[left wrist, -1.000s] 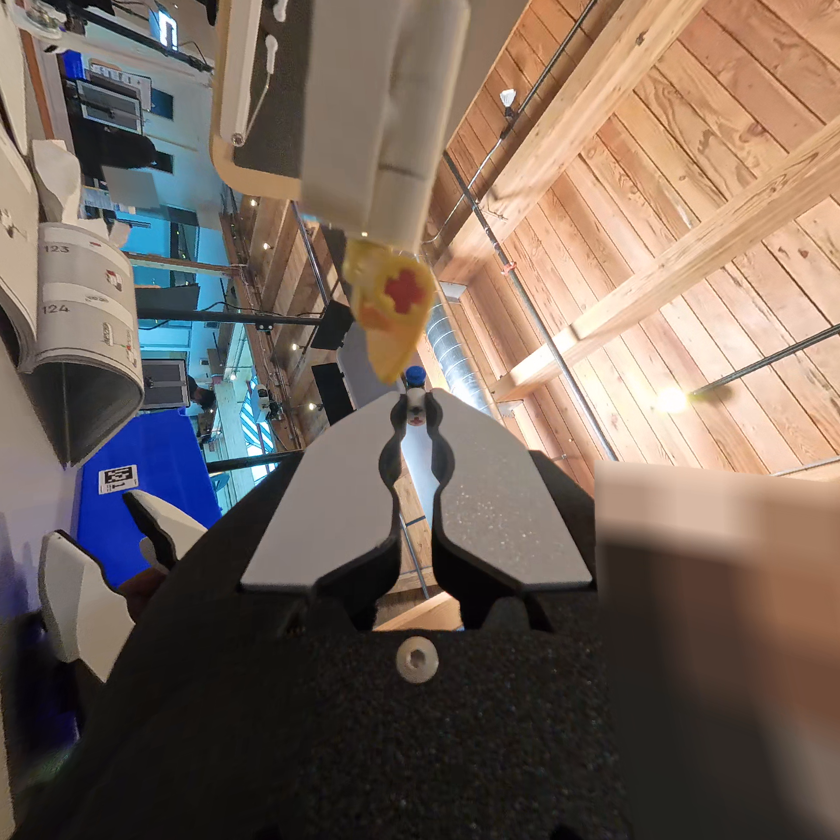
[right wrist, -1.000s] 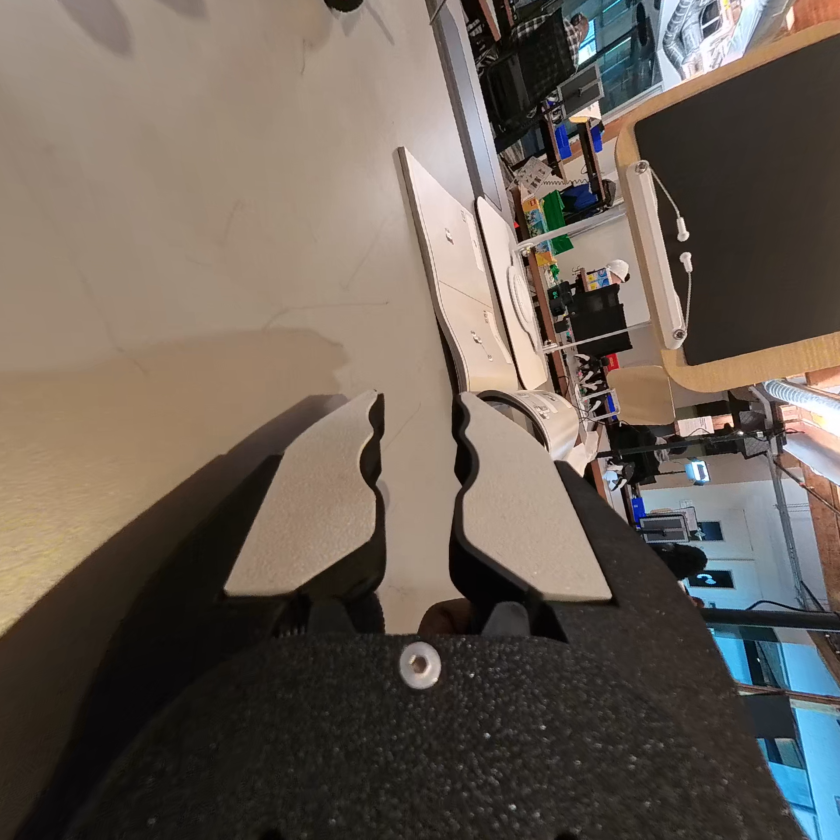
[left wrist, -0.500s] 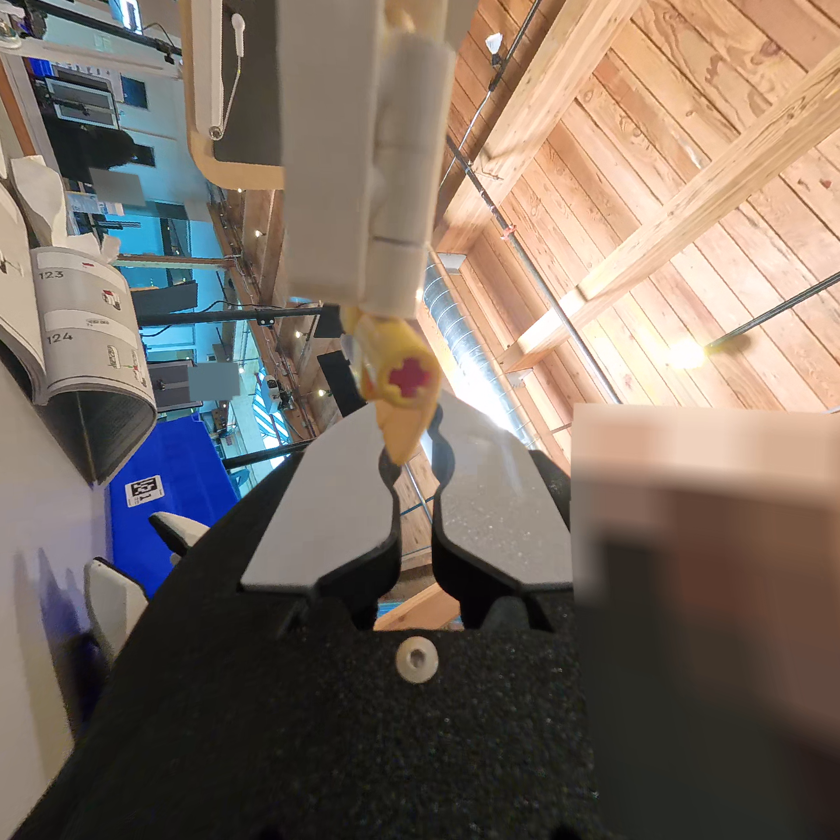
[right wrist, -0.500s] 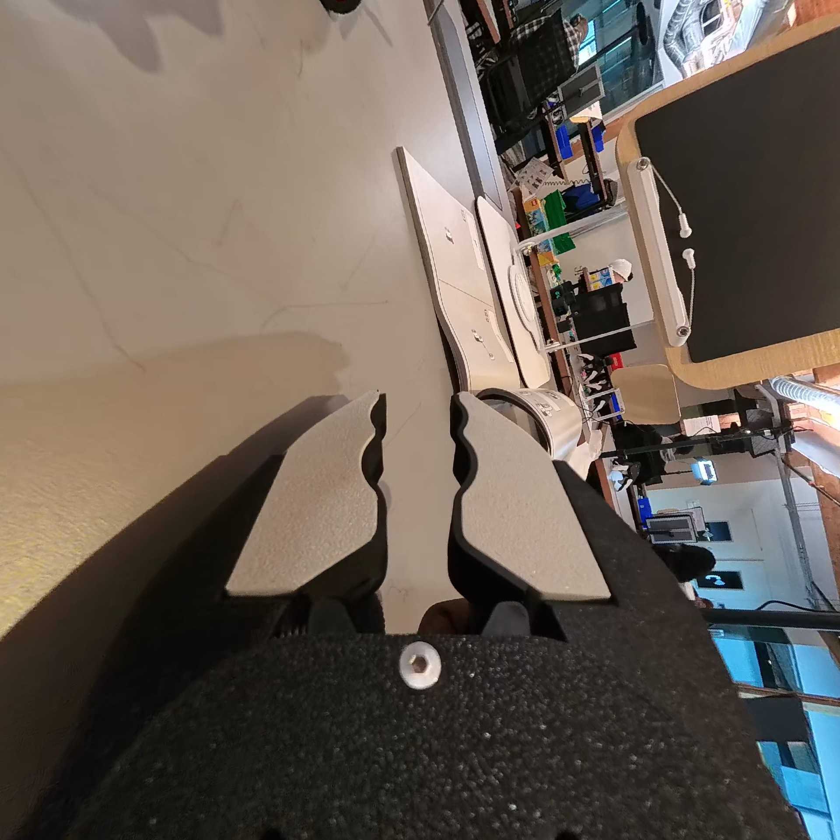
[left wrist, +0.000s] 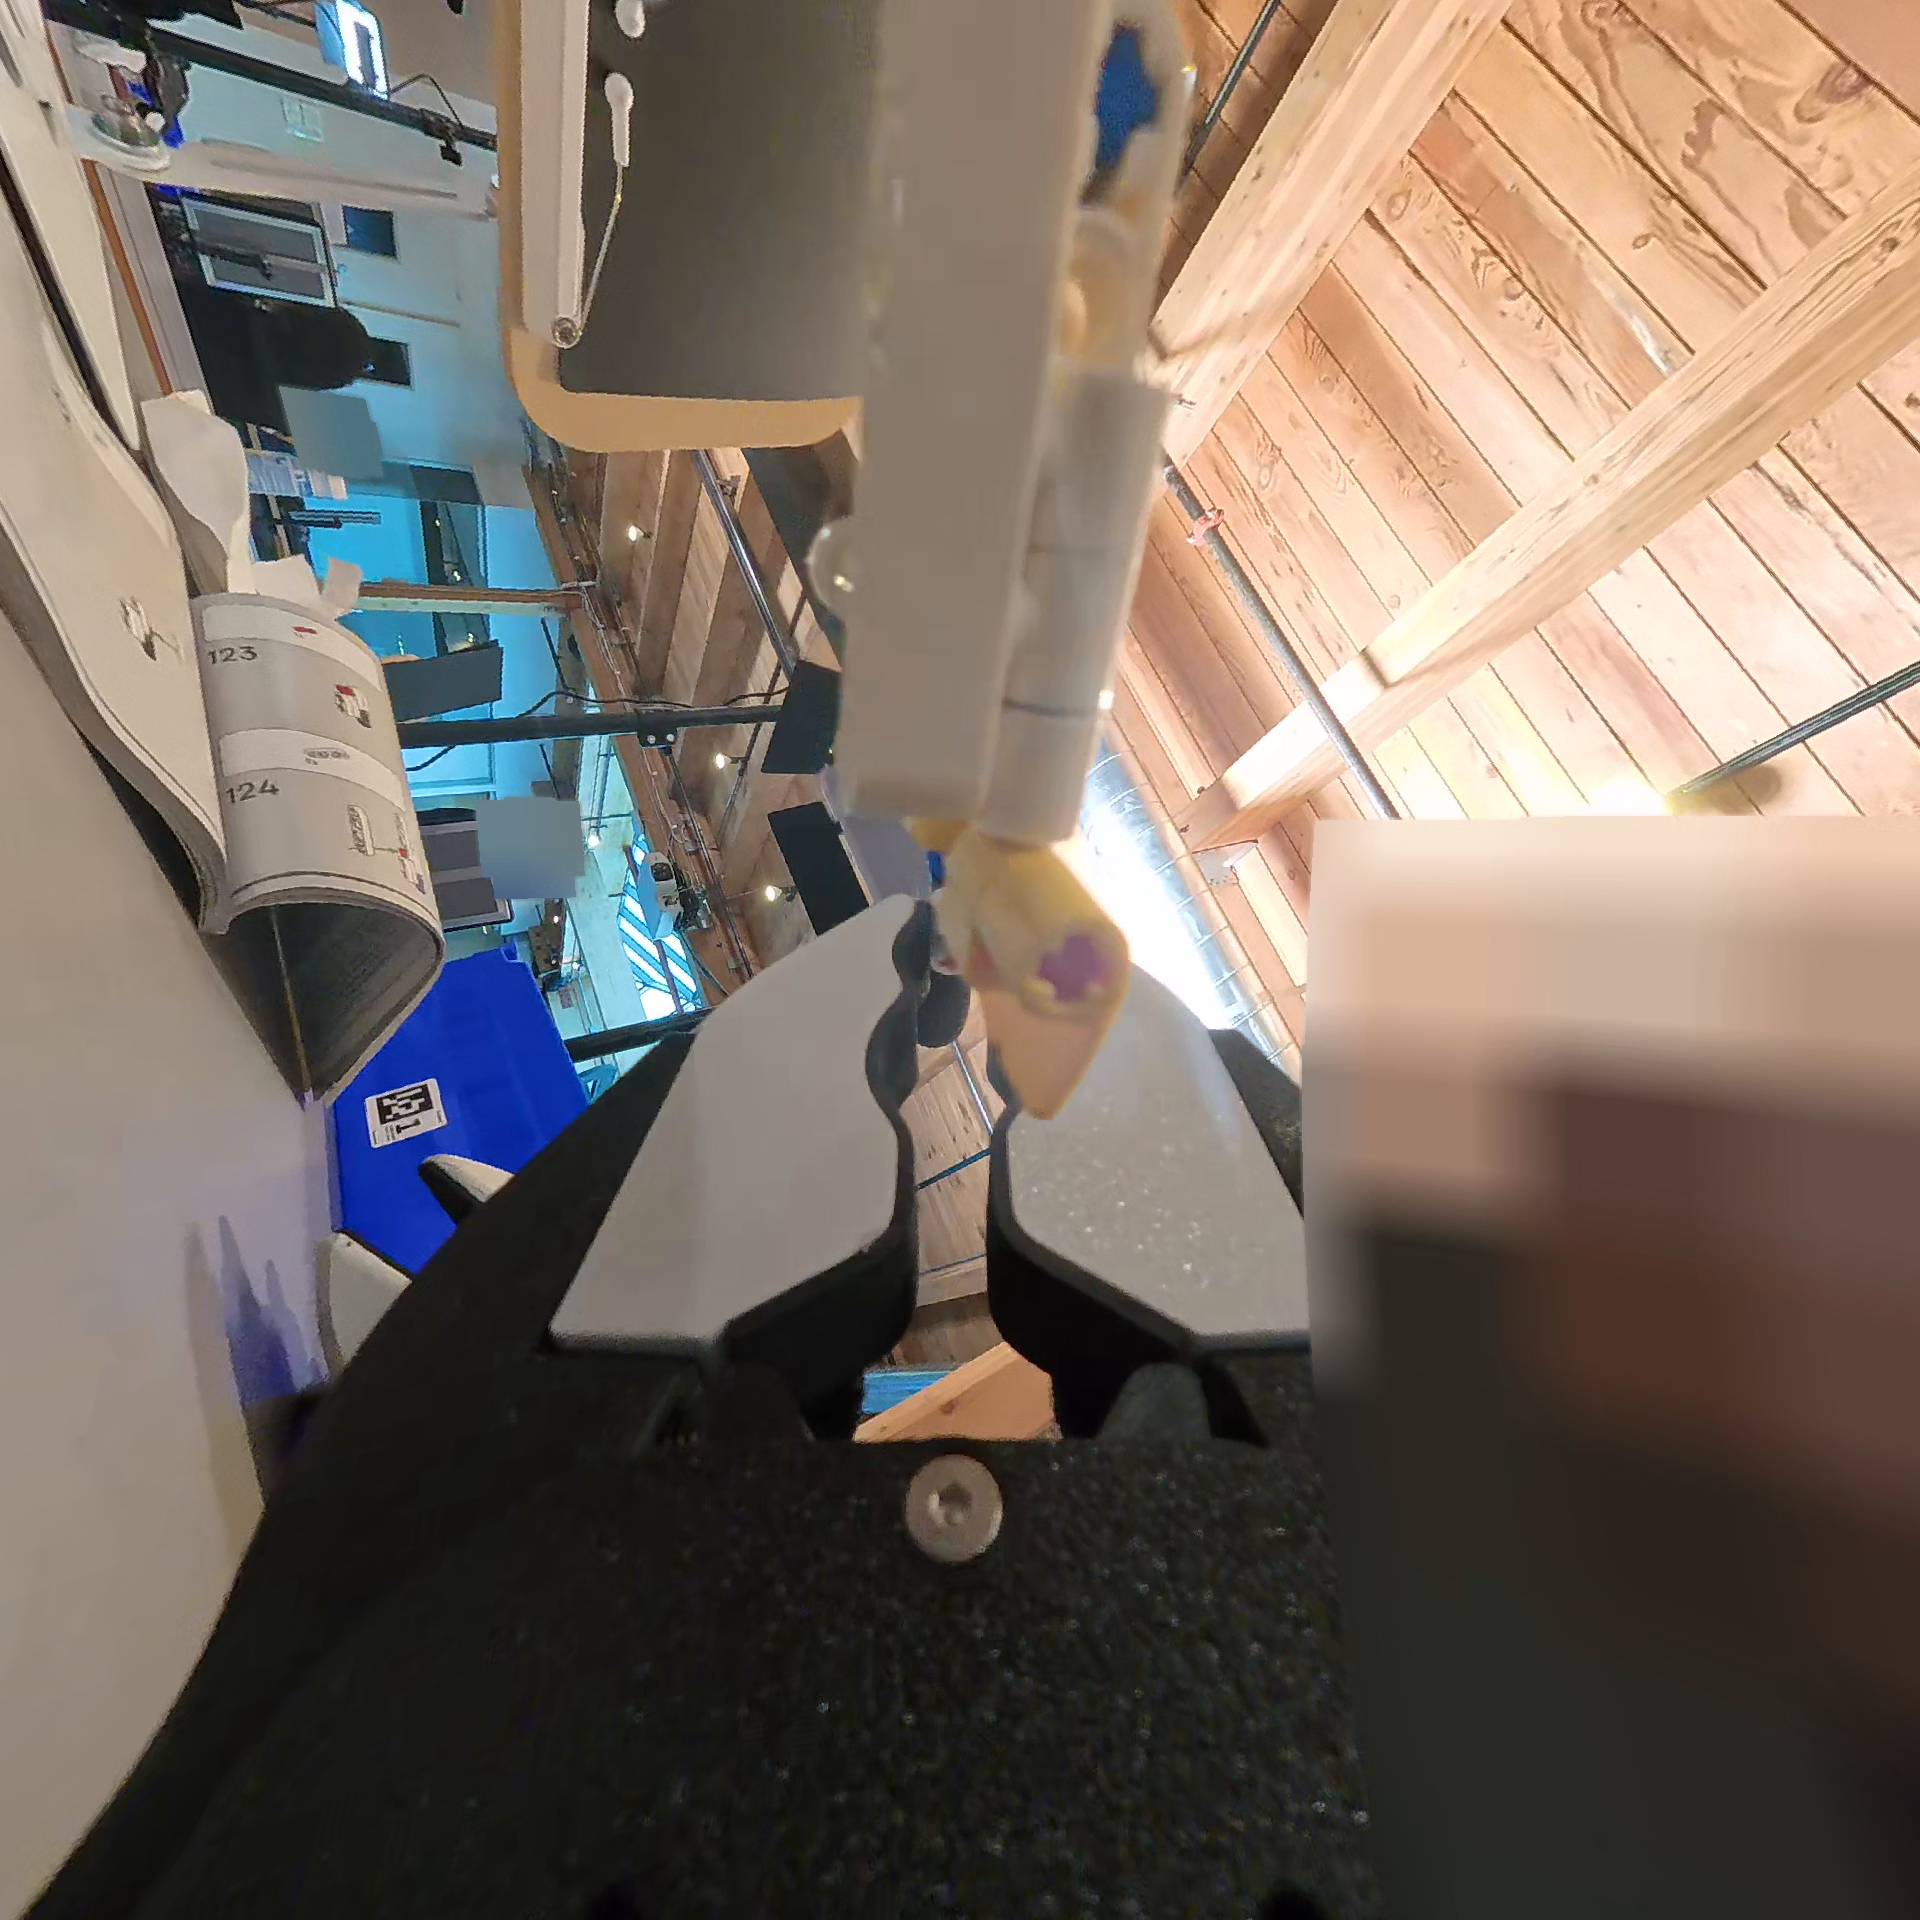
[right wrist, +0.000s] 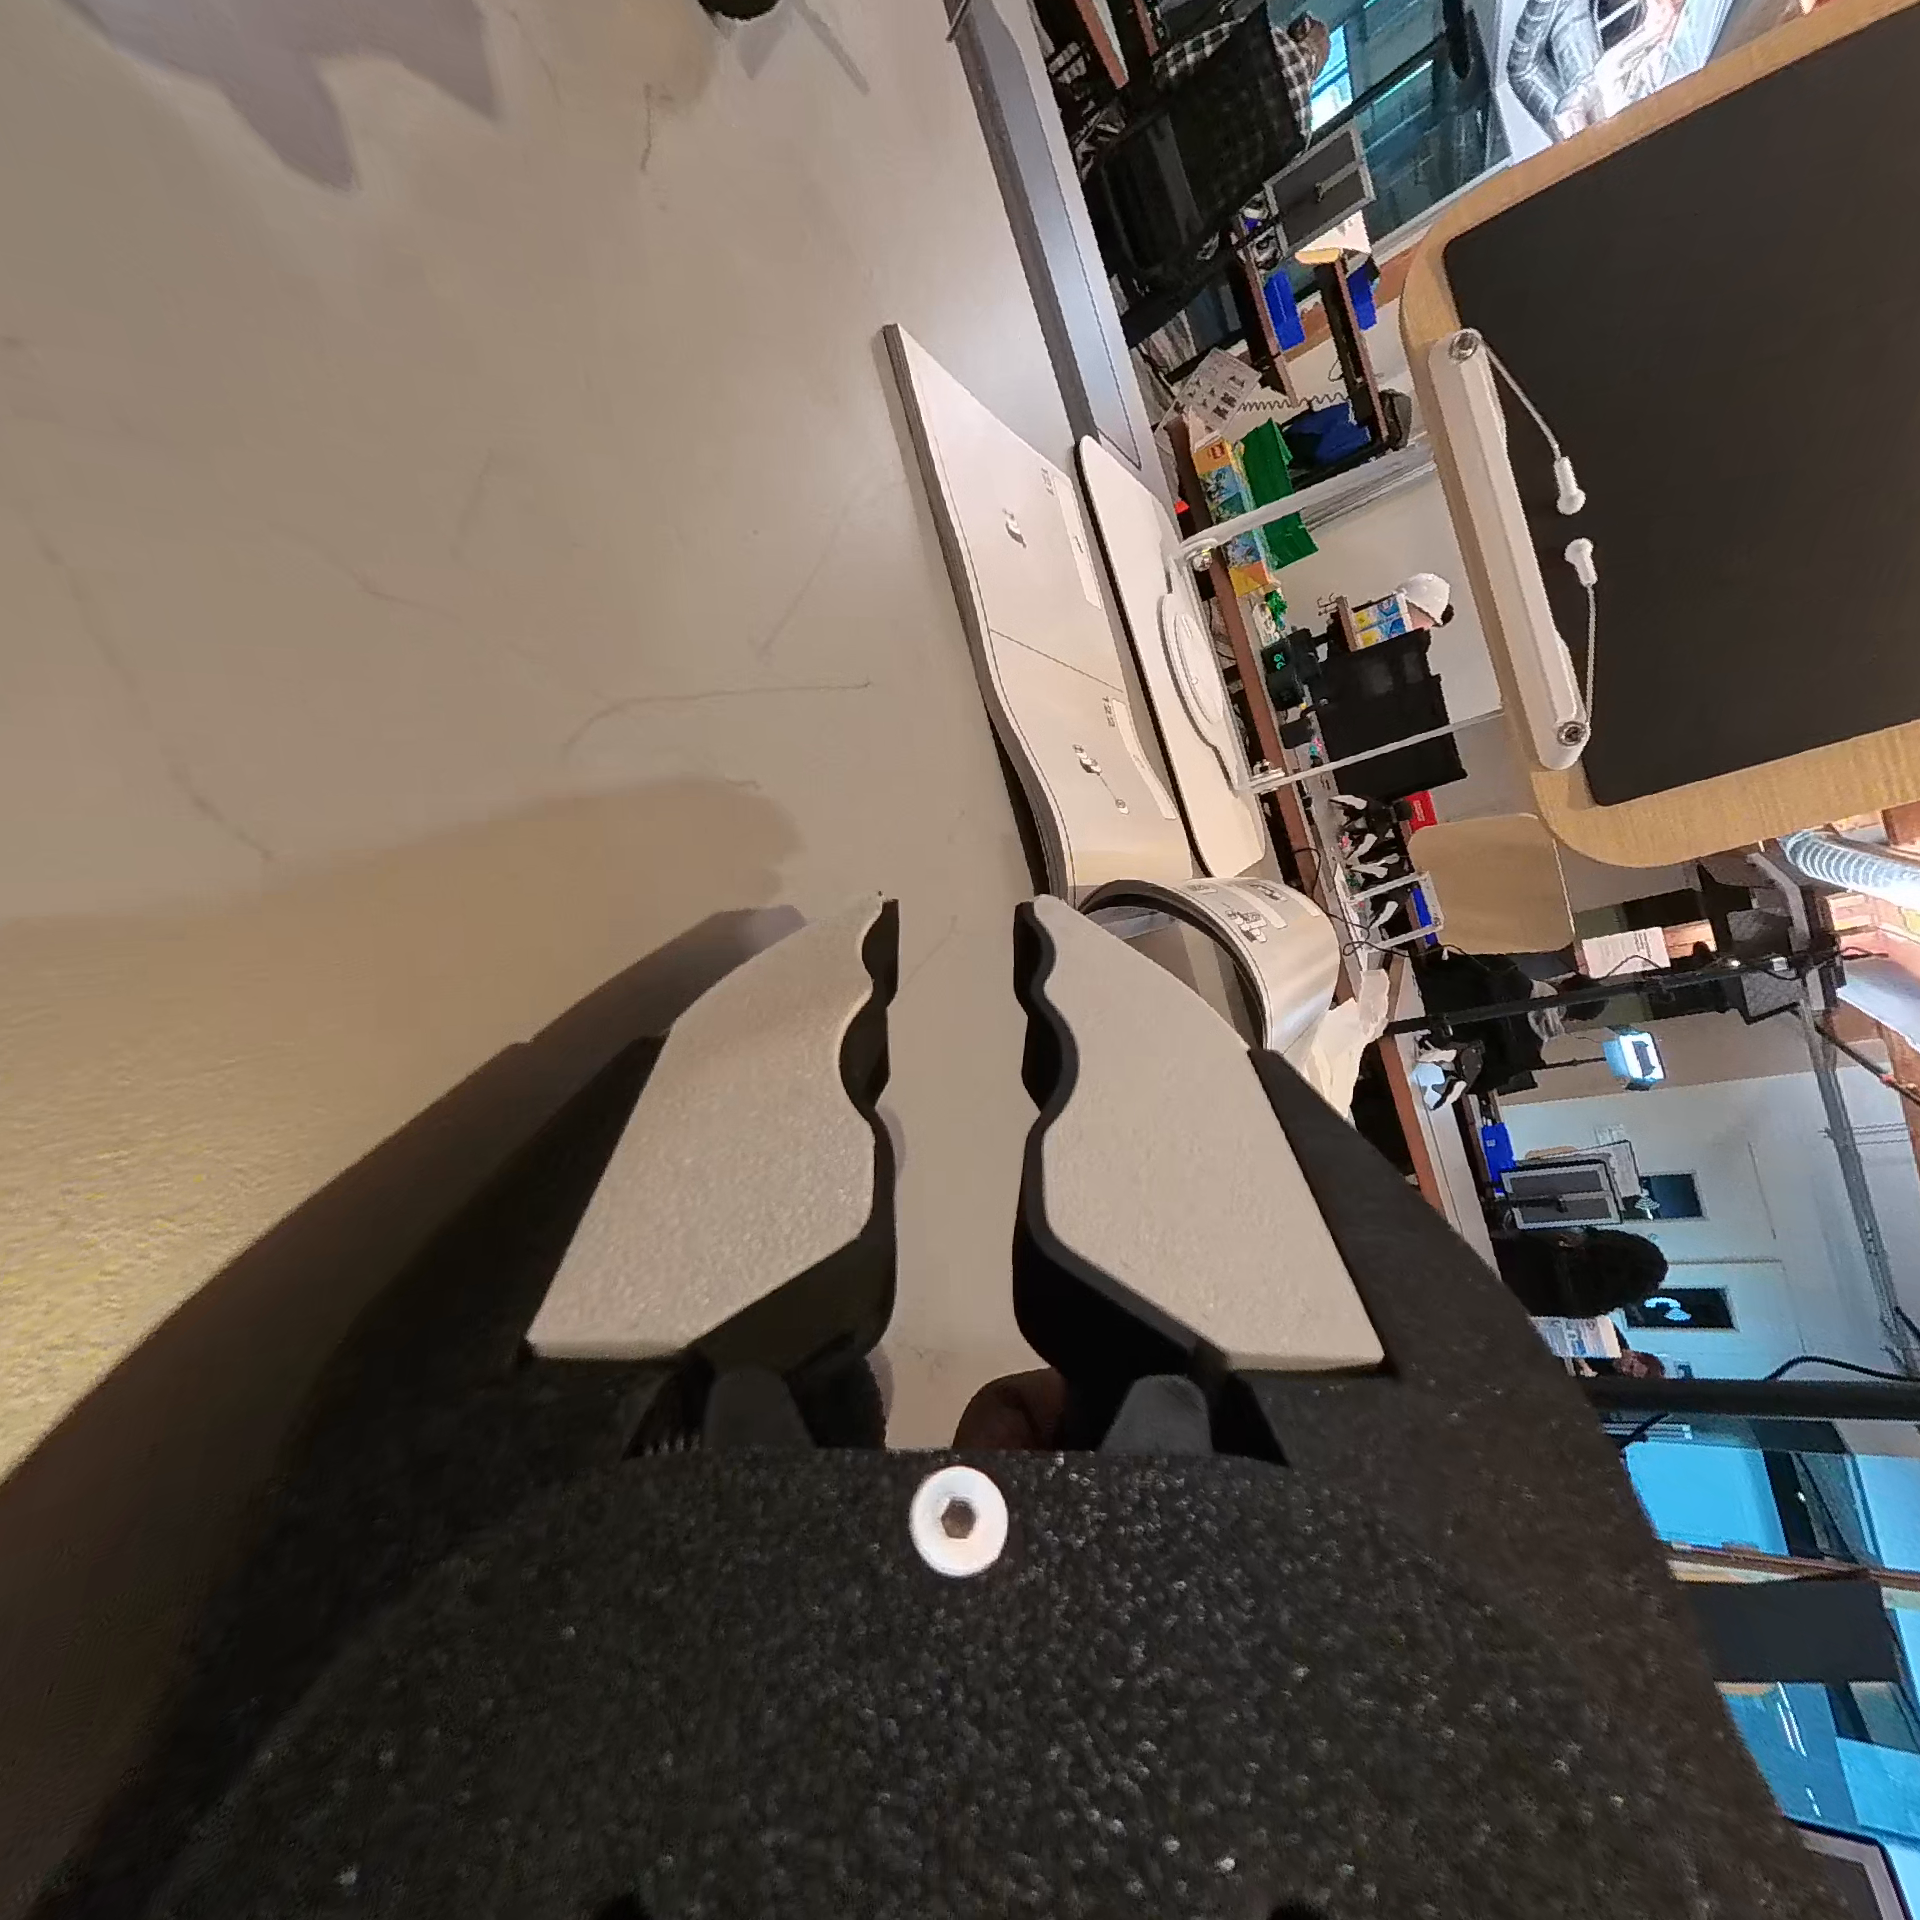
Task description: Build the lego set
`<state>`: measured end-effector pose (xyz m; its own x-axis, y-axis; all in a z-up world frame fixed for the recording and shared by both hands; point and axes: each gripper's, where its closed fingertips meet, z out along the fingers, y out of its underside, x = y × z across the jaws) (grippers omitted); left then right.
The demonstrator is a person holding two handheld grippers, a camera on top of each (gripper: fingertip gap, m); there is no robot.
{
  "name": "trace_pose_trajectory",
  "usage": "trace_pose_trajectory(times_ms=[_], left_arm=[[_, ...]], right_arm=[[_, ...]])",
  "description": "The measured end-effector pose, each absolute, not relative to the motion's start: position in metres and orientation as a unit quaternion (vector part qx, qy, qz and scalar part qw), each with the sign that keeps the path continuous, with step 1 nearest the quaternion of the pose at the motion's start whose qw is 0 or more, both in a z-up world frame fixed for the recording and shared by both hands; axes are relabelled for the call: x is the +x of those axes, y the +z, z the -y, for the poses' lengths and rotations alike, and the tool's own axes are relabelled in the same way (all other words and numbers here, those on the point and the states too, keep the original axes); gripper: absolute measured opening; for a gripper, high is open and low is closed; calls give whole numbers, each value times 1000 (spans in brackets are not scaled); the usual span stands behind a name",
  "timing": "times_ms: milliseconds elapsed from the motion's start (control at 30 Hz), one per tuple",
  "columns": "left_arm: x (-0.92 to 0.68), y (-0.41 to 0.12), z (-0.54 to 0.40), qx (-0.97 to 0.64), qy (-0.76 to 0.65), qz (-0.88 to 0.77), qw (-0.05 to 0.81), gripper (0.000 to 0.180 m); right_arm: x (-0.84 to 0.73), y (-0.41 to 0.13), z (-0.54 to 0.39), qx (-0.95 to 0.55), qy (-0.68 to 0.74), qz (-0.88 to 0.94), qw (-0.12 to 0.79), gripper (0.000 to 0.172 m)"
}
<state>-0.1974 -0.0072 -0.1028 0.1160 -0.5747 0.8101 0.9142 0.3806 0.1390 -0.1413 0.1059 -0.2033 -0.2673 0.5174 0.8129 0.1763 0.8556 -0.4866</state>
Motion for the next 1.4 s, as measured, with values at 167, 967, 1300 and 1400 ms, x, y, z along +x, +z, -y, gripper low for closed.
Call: trace_pose_trajectory(times_ms=[167, 967, 1300, 1400], left_arm=[[-200, -104, 8, -199, -521, 419, 717, 7], [-208, -110, 12, -154, -528, 459, 697, 7], [-207, -108, 13, -159, -528, 454, 700, 7], [-207, -107, 14, -160, -527, 451, 702, 7]], right_arm=[[-141, -203, -106, -223, 153, 782, 562, 20], [-140, -204, -105, -217, 150, 783, 563, 18], [-140, -204, -104, -214, 143, 783, 566, 17], [-140, -204, -104, -213, 142, 783, 566, 17]])
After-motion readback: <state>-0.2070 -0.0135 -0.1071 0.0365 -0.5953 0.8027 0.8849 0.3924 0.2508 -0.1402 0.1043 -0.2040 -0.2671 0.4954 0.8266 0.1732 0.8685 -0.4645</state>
